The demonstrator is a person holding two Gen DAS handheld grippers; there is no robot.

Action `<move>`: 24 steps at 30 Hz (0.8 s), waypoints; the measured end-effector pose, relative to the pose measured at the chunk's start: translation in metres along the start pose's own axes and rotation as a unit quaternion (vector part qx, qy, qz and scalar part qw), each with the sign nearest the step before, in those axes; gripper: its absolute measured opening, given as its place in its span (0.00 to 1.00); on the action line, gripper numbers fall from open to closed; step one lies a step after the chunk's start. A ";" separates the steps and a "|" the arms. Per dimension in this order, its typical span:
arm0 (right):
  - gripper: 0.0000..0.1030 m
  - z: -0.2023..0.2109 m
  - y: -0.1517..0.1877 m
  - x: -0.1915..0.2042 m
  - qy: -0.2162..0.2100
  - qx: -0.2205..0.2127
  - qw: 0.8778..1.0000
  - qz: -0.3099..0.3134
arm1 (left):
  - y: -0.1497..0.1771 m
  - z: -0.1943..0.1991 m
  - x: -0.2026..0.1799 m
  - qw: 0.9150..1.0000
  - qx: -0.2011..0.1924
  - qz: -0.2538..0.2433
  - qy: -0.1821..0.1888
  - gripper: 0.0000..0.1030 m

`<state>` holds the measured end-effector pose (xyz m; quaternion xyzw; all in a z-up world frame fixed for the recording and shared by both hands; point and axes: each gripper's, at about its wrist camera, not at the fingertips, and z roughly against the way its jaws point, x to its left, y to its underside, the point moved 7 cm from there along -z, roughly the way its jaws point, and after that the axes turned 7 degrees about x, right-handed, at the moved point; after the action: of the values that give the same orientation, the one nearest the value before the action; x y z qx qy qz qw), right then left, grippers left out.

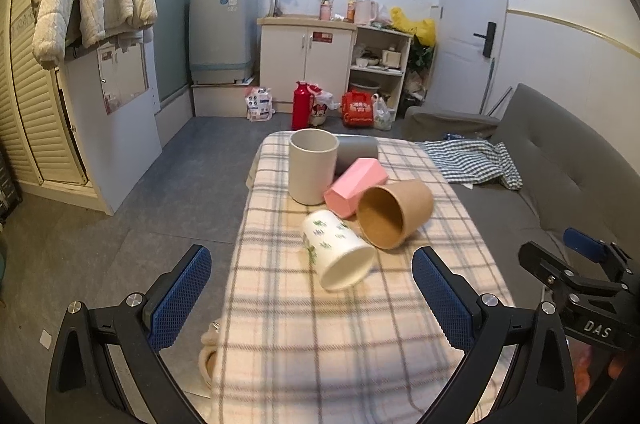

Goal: Flip cup upside down
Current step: 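Move the left tool to the upright white cup and close around it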

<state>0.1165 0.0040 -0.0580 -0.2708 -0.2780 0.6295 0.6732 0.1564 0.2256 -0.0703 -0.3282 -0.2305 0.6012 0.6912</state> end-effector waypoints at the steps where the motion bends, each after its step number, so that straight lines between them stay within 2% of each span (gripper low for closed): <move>1: 0.96 -0.005 -0.004 0.000 0.001 0.003 1.000 0.000 | -0.005 -0.008 0.003 1.000 0.003 0.000 -0.002 1.00; 7: 0.96 -0.044 -0.033 0.002 0.002 0.024 1.000 0.007 | -0.036 -0.065 0.018 1.000 0.020 -0.014 -0.019 1.00; 15: 0.96 -0.102 -0.062 0.007 -0.001 0.053 0.999 0.003 | -0.080 -0.147 0.023 0.998 0.048 -0.045 -0.014 1.00; 19: 0.96 -0.128 -0.066 0.005 0.006 0.065 0.998 0.007 | -0.085 -0.183 0.020 0.996 0.064 -0.063 -0.006 1.00; 24: 0.96 -0.153 -0.063 -0.005 0.009 0.080 0.997 -0.007 | -0.087 -0.205 0.013 0.994 0.072 -0.075 0.014 0.99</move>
<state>0.2695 -0.0070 -0.1199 -0.2198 -0.2227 0.6429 0.6992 0.3643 0.1965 -0.1467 -0.2673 -0.2007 0.5586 0.7591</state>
